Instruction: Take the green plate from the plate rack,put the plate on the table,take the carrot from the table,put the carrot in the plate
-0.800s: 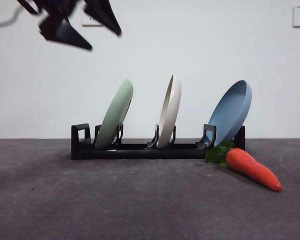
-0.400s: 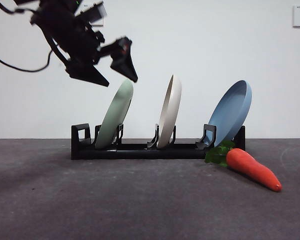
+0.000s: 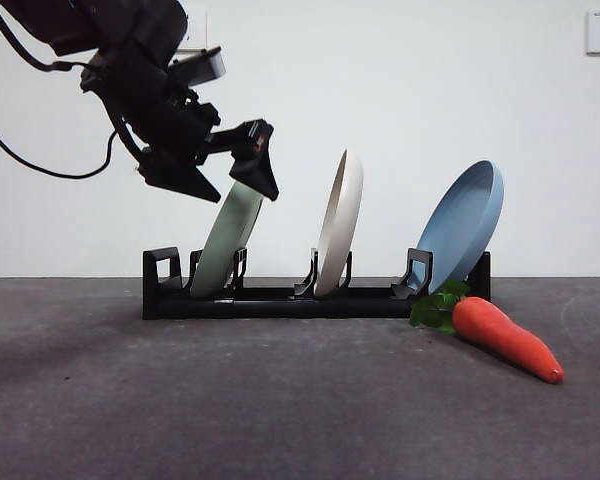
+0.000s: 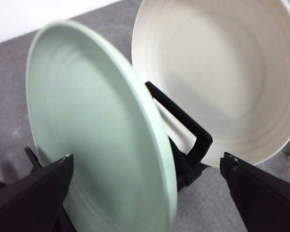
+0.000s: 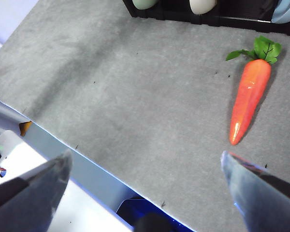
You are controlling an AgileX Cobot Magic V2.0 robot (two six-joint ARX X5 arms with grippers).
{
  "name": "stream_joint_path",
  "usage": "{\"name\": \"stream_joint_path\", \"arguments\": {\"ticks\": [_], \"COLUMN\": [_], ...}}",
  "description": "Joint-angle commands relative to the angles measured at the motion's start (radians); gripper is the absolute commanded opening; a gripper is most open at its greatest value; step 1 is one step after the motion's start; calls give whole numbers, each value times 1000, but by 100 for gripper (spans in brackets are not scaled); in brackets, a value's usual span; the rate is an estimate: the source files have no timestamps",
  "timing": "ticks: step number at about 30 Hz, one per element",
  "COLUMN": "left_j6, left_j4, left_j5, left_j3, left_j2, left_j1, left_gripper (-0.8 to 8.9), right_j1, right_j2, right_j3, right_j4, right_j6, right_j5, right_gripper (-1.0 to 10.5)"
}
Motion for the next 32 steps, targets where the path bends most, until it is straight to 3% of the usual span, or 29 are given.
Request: {"name": "stream_joint_path", "arguments": {"ticks": [1, 4, 7, 19, 26, 32], "left_j6": [12, 12, 11, -5, -105, -125], "left_j4": [4, 8, 8, 6, 3, 1], "left_j5": [1, 9, 13, 63, 66, 65], "left_j3": [2, 2, 2, 2, 3, 3], "left_j2": [18, 18, 18, 16, 0, -60], "left_j1": [-9, -10, -11, -8, -6, -6], "left_gripper": [342, 128, -8, -8, -9, -8], "right_j1": [2, 2, 2, 2, 2, 2], "right_j2": [-2, -2, -2, -2, -2, -2], "right_j3": [3, 3, 3, 3, 3, 3], "right_j4": [2, 2, 2, -17, -19, -19], "right_j6": [3, 3, 3, 2, 2, 2], "right_j5": [3, 3, 3, 3, 3, 3], "right_gripper": [691, 691, 691, 691, 691, 691]}}
